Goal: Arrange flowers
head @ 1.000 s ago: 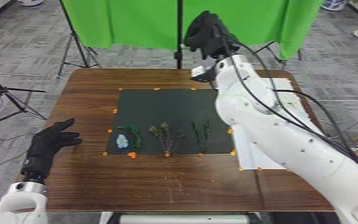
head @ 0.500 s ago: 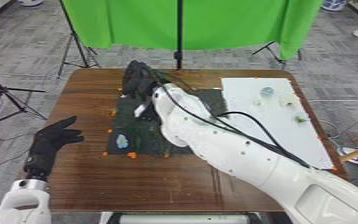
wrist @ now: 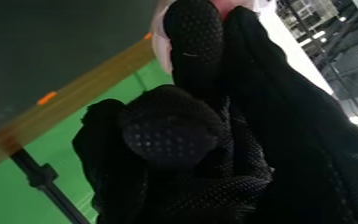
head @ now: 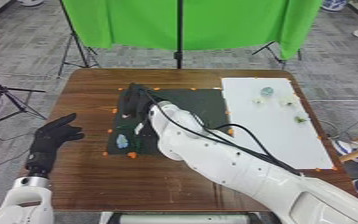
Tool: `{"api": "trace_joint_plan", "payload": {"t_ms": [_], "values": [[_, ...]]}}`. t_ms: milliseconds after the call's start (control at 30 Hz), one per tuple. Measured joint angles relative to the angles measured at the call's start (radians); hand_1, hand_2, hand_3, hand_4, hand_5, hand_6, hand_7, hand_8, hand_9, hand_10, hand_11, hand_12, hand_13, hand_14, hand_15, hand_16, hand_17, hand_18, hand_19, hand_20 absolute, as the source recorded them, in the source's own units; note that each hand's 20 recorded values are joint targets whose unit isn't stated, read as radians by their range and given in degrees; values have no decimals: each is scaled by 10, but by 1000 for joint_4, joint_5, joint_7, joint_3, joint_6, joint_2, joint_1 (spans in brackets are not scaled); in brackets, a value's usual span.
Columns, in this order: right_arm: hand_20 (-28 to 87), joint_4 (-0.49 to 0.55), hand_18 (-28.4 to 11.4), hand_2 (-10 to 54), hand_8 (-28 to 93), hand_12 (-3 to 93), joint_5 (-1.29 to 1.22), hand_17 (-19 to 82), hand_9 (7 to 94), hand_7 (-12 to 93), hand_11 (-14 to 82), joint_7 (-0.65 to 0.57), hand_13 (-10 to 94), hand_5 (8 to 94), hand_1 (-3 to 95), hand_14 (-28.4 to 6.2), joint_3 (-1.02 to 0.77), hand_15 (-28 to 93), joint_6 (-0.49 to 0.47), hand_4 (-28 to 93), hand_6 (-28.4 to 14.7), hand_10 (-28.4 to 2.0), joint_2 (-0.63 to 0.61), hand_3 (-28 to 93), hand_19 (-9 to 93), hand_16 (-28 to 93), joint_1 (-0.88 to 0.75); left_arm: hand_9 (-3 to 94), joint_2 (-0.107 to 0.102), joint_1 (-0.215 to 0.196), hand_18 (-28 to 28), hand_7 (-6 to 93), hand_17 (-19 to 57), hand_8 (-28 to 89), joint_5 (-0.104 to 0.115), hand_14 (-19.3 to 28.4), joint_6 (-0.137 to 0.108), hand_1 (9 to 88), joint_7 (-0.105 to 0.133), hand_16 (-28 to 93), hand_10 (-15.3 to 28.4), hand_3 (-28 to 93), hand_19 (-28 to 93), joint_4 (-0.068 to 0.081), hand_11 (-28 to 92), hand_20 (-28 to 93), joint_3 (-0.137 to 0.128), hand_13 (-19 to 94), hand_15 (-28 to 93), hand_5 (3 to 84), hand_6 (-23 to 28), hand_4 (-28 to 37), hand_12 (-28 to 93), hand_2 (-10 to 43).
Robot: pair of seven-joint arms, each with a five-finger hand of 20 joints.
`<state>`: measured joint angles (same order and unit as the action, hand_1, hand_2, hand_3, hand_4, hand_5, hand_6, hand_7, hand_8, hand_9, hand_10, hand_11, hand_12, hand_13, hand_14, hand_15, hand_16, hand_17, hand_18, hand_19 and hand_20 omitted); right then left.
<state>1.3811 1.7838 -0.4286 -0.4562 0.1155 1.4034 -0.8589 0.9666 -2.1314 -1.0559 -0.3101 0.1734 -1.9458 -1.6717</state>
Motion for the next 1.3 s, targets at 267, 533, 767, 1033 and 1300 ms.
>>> {"api": "trace_joint_plan", "payload": {"t_ms": [267,533,767,1033,1300], "values": [[544,-23,-130,-95,90,377,17,629,879,192,121,-5,914,743,564,-7,14,560,2,-152,-21,-99,12,598,932,383,-2,539,-1,5,156,118,138,-66,1,208,3,289,0,-22,157,661,270,2,284,246,4,490,355,464,51,-122,140,208],[541,-38,-131,-95,79,345,25,626,855,175,165,-15,909,689,523,-10,16,563,5,-146,-22,-108,15,609,932,379,-2,538,-2,9,157,116,136,-65,2,208,11,281,-5,-23,158,663,268,4,282,245,5,488,352,463,51,-140,140,212],[539,-41,-132,-95,70,334,46,620,846,182,177,-20,908,674,512,-10,15,562,0,-151,-16,-110,15,619,932,377,-4,537,-4,10,157,115,135,-65,2,210,21,279,-8,-23,158,665,266,6,281,243,6,486,351,463,52,-146,140,212],[539,-43,-134,-95,59,329,59,620,843,183,186,-23,907,664,506,-12,14,561,-13,-154,-12,-111,13,625,932,375,-12,537,-4,10,157,113,134,-64,2,211,31,275,-20,-23,159,666,267,6,280,242,5,485,351,462,52,-148,140,211],[531,36,-143,-95,73,320,73,601,814,196,260,-22,892,666,468,-24,11,564,-26,-150,-13,-118,-42,632,932,376,-6,535,-3,-6,157,113,133,-64,2,211,33,274,-25,-23,158,666,268,-2,279,242,-13,485,350,462,52,-151,140,211]]}}
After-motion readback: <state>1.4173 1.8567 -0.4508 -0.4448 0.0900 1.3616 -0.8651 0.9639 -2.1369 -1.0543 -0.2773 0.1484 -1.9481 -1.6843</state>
